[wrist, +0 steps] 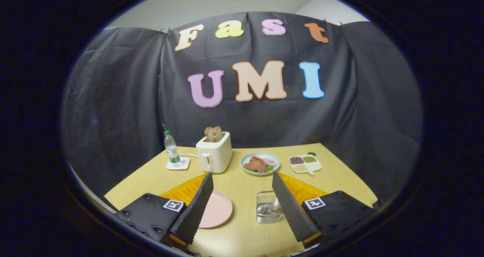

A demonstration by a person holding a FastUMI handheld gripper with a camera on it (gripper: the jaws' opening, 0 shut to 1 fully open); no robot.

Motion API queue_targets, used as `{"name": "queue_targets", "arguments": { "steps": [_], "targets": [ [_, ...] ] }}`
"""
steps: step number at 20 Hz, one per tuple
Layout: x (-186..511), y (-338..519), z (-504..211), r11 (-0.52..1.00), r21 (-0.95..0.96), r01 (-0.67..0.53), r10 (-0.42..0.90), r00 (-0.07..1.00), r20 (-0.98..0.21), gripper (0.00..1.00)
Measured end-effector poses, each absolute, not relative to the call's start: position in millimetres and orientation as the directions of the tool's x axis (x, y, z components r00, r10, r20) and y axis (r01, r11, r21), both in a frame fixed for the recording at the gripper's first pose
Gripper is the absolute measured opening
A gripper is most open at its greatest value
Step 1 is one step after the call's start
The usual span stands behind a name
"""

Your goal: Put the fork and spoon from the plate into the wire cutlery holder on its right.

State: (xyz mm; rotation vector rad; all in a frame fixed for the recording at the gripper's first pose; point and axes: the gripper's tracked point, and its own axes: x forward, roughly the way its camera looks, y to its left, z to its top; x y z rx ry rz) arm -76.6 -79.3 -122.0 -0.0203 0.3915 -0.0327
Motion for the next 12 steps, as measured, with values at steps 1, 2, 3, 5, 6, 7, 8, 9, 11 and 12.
{"name": "queue_targets", "arguments": {
  "steps": [1, 2, 3, 5, 6, 7, 8, 9, 11, 12],
  "targets": [
    [-76.3, -81.1, -115.5, 0.997, -0.064, 0.042, -0.062, 0.935, -0.351, 0.99],
    [-74.0, -79.9, -111.0, 0.996, -0.078, 0.044, -0.068, 0.939, -0.338, 0.99],
    [-72.9, -75.0, -105.4, 0.997, -0.065, 0.046, -0.064, 0.947, -0.316, 0.99],
    [-69.9, -67.2, -95.5, 0.999, -0.019, 0.041, -0.045, 0.958, -0.284, 0.99],
    [-66.9, -67.1, -92.6, 0.999, -0.007, 0.047, -0.047, 0.961, -0.271, 0.99],
    [-65.6, -70.9, -87.6, 0.998, -0.007, 0.057, -0.057, 0.965, -0.256, 0.99],
    [-63.7, -74.3, -82.0, 0.997, -0.010, 0.071, -0.072, 0.969, -0.238, 0.99],
    [-61.4, -75.4, -79.6, 0.997, -0.012, 0.077, -0.078, 0.971, -0.224, 0.99],
    [-58.5, -72.8, -76.5, 0.998, -0.003, 0.068, -0.067, 0.975, -0.210, 0.99],
    [-57.0, -75.1, -78.3, 0.997, -0.005, 0.072, -0.071, 0.974, -0.216, 0.99]
  ]
}}
